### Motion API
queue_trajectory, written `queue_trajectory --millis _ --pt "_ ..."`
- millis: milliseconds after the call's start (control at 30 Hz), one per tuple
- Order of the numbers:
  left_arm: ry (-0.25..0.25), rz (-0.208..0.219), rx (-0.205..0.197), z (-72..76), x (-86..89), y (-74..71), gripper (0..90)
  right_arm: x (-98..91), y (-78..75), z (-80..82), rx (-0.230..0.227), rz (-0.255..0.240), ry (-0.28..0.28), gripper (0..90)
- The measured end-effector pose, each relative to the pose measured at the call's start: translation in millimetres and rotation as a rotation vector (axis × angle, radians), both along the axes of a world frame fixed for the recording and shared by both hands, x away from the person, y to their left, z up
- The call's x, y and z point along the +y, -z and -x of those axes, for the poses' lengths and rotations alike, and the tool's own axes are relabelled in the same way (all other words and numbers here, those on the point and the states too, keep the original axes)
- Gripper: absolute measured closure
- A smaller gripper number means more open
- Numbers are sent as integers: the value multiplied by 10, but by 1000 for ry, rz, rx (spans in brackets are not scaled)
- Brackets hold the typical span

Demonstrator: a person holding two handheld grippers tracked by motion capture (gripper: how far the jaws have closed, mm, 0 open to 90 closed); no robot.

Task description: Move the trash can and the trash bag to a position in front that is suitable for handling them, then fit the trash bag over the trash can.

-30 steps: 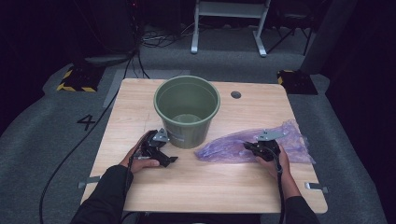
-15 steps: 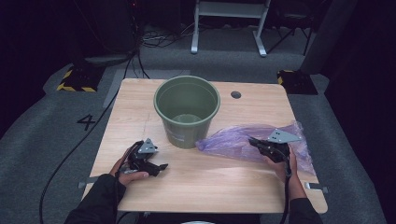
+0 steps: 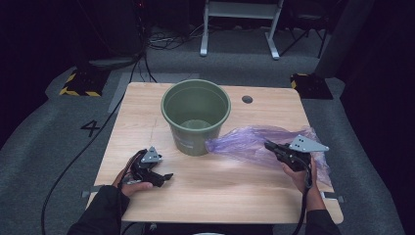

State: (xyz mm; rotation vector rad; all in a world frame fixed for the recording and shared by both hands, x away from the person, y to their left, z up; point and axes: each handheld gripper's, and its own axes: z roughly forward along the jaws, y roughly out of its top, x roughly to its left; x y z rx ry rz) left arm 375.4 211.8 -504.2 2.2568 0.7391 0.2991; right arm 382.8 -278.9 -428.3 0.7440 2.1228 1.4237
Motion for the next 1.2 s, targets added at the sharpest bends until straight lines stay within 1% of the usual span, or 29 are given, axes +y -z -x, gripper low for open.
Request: queue_trajectory --millis 133,500,767,833,900,967,1000,1100,1200 --pt "2 2 0 -5 -3 3 125 -1 -41 12 -10 -9 -2 900" --pt "0 2 1 -6 -5 1 124 17 -183 42 -62 -26 -8 900" --pt "0 3 2 -6 -5 2 124 10 -268 76 -86 -34 -3 900" --pt "5 5 4 -12 -2 3 123 22 -305 74 -94 -28 -1 900" --pt "11 2 4 -21 2 2 120 30 -343 66 -95 -33 -6 900" --pt "10 -3 4 -41 11 1 109 36 -414 58 -109 -29 -3 900" --pt "8 -3 6 -43 11 1 106 31 -474 58 -124 -34 2 900" --pt "8 -3 5 -45 12 2 102 29 -560 54 -132 -53 8 900" --pt "7 -4 5 -45 16 1 102 53 -642 72 -156 -58 17 900"
